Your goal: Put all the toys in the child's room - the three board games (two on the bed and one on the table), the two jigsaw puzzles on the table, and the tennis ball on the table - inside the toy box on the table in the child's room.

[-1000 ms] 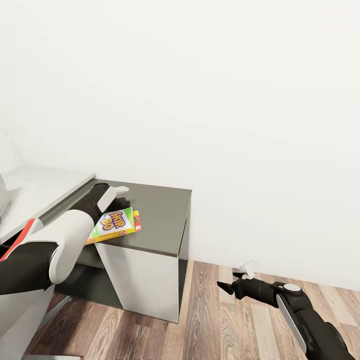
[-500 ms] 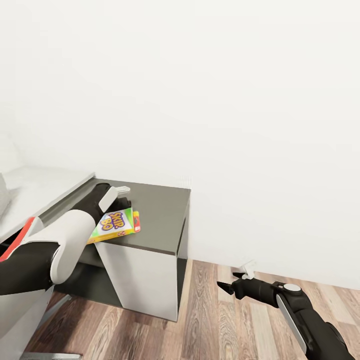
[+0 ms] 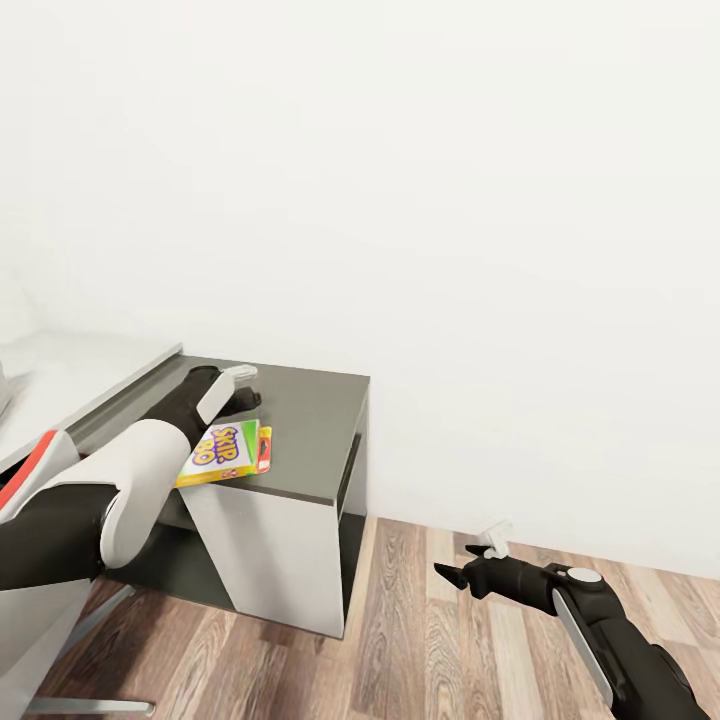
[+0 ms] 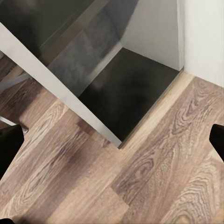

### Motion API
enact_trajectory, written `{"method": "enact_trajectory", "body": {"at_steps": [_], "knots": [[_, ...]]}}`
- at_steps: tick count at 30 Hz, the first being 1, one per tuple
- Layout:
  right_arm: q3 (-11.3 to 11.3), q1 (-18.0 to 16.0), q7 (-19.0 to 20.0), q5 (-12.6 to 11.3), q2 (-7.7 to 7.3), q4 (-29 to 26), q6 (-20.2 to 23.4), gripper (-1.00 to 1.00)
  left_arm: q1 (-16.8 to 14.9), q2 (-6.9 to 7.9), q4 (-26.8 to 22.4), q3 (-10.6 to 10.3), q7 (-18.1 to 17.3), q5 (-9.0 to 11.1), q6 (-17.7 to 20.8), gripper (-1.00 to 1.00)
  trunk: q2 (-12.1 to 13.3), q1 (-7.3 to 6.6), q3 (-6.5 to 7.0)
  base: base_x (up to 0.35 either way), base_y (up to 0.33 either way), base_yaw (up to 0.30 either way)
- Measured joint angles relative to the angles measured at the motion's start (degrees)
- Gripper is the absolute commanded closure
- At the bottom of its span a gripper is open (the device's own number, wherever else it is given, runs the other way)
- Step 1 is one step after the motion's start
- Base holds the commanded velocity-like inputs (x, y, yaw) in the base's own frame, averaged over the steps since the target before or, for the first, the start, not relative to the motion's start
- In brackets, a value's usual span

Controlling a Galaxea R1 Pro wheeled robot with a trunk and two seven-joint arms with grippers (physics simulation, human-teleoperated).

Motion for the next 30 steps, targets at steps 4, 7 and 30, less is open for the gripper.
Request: {"method": "enact_trajectory", "body": {"at_steps": [4,7,30], "knots": [[0.0,0.0,0.0,0.0,0.0,0.0,0.0,-1.0,0.0,0.09,-0.1,0.1,0.0,0.0,-2.1,-1.0,0.0,0.0,0.0,0.0,-0.001,0.0],[0.0,0.0,-0.1,0.0,0.0,0.0,-0.1,-1.0,0.0,0.17,-0.2,0.1,0.0,0.0,-4.0,-1.0,0.0,0.0,0.0,0.0,0.0,0.0],[0.0,0.0,-0.1,0.0,0.0,0.0,0.0,-1.0,13.0,0.26,-49.8,9.9,-3.6,7.4,21.6,-1.0,0.0,0.0,0.0,0.0,0.0,0.0]]}}
